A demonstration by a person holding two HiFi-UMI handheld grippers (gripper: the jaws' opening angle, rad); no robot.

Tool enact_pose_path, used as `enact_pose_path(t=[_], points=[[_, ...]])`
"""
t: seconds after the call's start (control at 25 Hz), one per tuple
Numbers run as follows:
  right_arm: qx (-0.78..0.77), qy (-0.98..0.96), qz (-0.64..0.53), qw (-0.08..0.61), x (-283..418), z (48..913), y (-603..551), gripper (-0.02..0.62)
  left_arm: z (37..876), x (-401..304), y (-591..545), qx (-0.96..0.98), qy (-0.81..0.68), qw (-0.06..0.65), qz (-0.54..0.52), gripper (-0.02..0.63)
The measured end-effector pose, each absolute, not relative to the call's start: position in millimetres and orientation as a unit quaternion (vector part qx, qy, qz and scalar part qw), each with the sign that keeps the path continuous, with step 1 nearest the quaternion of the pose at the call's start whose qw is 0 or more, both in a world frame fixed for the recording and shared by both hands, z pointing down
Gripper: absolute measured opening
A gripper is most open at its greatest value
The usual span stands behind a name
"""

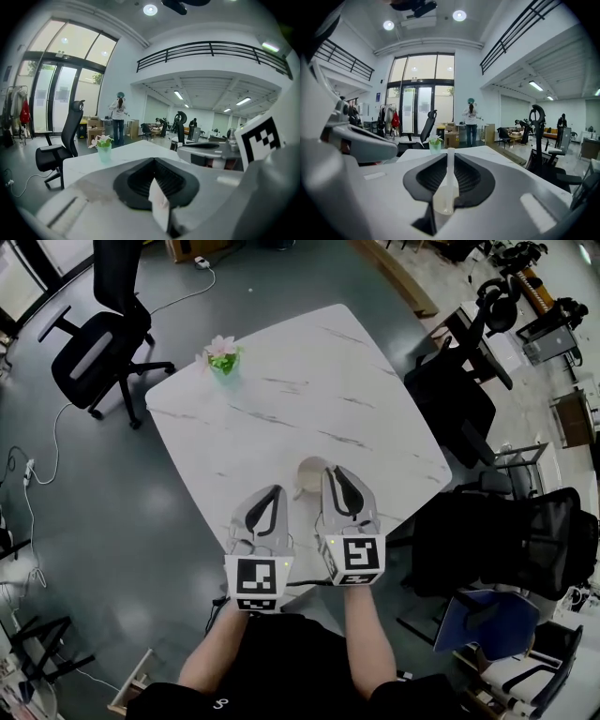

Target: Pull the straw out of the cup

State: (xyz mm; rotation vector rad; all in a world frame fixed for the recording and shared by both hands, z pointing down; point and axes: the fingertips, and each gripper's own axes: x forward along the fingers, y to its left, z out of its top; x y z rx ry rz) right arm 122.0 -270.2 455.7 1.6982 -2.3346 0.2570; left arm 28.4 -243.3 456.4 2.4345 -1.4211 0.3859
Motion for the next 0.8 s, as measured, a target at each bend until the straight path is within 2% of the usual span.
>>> enact_pose_path(t=[0.4,0.8], points=[[0.615,-0.784,0.082,-0.012,141,381,-226,0.048,414,34,-215,0.868,-0.473,0.105,0.108,0.002],[0.611,-0.784,0.088,-0.063,139,360,-177,0.046,378,23,-185,0.878,-0.467,0.070,0.083,0.002]])
